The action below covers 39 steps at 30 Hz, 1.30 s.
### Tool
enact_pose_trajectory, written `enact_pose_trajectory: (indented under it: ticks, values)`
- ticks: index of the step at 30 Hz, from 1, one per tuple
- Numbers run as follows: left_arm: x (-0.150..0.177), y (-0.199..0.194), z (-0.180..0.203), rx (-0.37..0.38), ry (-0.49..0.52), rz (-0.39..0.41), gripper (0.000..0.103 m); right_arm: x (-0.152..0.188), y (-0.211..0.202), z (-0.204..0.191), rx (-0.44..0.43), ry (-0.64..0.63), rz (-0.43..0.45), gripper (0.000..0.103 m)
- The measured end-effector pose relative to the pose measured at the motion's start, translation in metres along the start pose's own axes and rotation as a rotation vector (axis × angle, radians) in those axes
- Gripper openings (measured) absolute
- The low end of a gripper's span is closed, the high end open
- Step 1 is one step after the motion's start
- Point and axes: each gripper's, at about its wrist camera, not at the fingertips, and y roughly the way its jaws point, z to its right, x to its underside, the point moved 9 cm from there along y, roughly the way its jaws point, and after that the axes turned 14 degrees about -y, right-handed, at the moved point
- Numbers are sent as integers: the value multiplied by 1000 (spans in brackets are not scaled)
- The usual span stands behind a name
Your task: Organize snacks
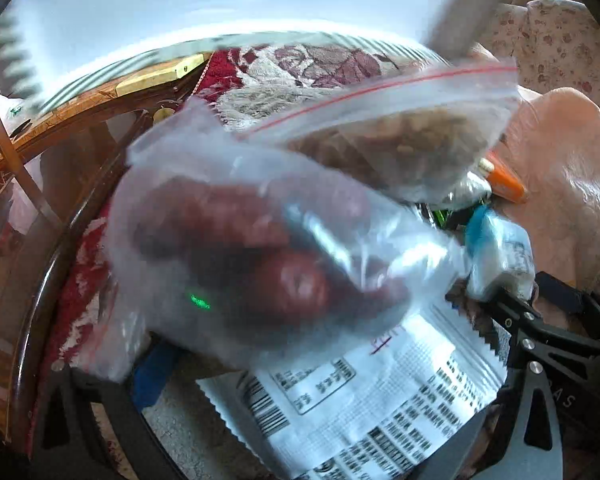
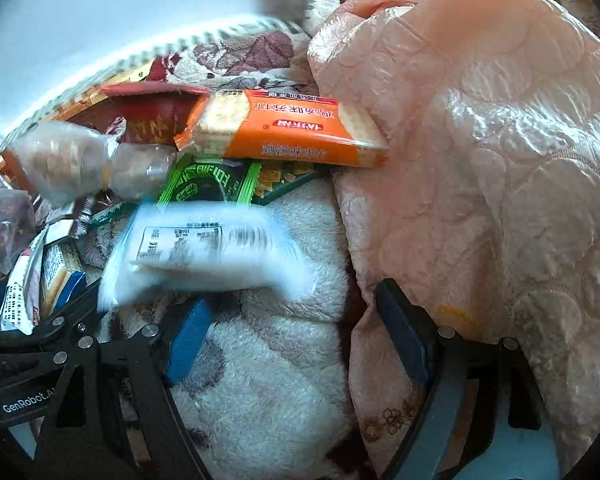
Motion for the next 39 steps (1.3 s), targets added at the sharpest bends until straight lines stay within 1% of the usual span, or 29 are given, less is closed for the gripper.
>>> enact_pose_trajectory:
  ticks: [6, 8, 35, 36, 38, 39]
  values:
    - [0, 0, -2, 0, 0, 0, 103, 1, 1, 0, -8, 7, 2, 82]
    - [0, 0, -1, 0, 0, 0, 103, 2, 2, 6, -9, 8, 3, 82]
    - [0, -1, 1, -4, 3, -3, 103, 2, 2, 7, -11, 10, 1, 82]
    - [1, 0, 0, -1, 7, -12, 103, 1, 2, 7, -12, 11, 0, 82]
    - [3, -5, -2, 30, 57, -58, 103, 1, 2, 7, -14, 8, -4, 82]
    - [4, -8, -6, 44, 55, -82, 103, 2, 1, 6, -16, 5, -17, 82]
